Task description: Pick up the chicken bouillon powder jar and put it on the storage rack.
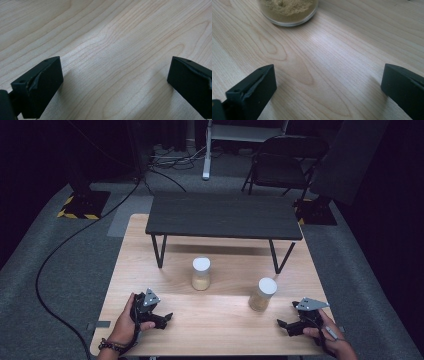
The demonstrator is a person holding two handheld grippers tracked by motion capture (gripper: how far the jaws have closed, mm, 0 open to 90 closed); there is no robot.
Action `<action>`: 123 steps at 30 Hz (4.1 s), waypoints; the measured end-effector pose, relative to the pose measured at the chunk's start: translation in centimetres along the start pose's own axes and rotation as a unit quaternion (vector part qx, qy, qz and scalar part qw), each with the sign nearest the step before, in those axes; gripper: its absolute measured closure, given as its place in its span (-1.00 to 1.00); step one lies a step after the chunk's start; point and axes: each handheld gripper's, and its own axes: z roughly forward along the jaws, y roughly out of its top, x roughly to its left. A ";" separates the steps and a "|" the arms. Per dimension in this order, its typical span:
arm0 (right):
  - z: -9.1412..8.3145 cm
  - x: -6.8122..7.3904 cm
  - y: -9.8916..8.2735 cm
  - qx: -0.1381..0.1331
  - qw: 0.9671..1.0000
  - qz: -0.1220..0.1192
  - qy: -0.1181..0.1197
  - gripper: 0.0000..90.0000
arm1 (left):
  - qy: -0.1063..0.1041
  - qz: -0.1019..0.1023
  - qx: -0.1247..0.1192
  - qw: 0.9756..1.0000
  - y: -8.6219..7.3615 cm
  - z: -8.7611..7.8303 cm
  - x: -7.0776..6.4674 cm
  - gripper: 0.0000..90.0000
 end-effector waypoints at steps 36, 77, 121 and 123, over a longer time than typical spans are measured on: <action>-0.1 0.0 -0.1 -0.001 1.000 -0.001 0.000 -1.00 | 0.016 -0.005 0.001 1.000 0.0 -0.2 -0.6 -0.98; -0.1 0.0 -0.1 -0.001 1.000 -0.001 0.000 -1.00 | 0.060 -0.009 -0.079 0.995 0.8 -2.3 -4.0 -0.95; -0.1 0.0 -0.1 -0.001 1.000 -0.001 0.000 -1.00 | 0.054 0.004 -0.108 0.993 4.2 0.3 -3.9 -0.95; -0.1 0.0 -0.1 -0.001 1.000 -0.001 0.000 -1.00 | 0.053 0.003 -0.110 0.992 4.5 0.4 -3.8 -0.96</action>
